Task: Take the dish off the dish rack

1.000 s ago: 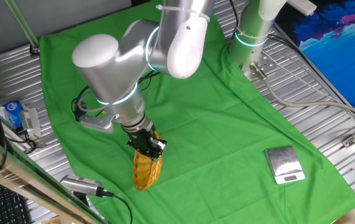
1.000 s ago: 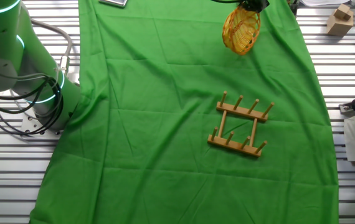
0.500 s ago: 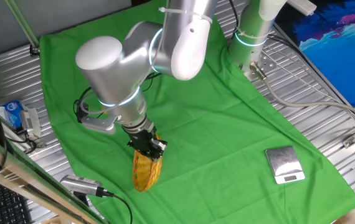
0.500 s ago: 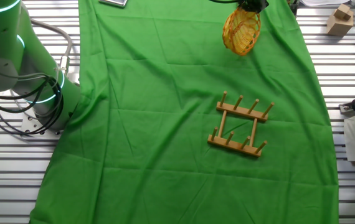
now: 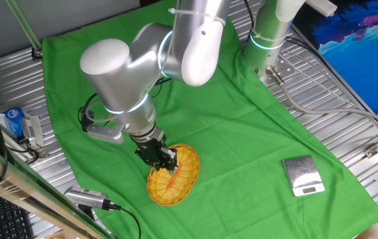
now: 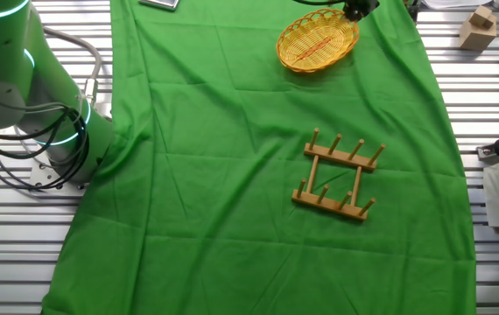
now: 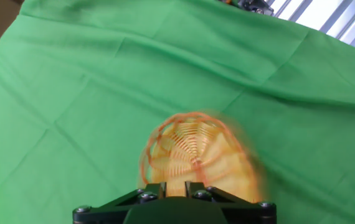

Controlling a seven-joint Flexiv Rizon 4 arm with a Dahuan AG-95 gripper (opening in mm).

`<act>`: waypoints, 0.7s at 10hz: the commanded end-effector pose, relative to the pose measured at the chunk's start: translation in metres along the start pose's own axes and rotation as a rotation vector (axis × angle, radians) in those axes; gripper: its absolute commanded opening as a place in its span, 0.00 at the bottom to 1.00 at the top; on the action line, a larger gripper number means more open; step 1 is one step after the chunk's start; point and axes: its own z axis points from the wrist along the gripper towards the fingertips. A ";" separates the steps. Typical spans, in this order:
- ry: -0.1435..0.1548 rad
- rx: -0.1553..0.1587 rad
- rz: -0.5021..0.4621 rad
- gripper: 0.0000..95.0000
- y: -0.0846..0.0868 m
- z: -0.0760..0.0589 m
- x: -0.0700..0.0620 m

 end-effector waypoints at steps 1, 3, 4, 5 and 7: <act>0.005 -0.005 -0.018 0.20 -0.002 -0.006 0.005; 0.017 -0.011 -0.051 0.20 -0.009 -0.019 0.019; 0.022 -0.012 -0.063 0.20 -0.012 -0.024 0.024; 0.035 0.004 -0.079 0.00 -0.015 -0.032 0.031; 0.051 0.014 -0.093 0.00 -0.018 -0.039 0.037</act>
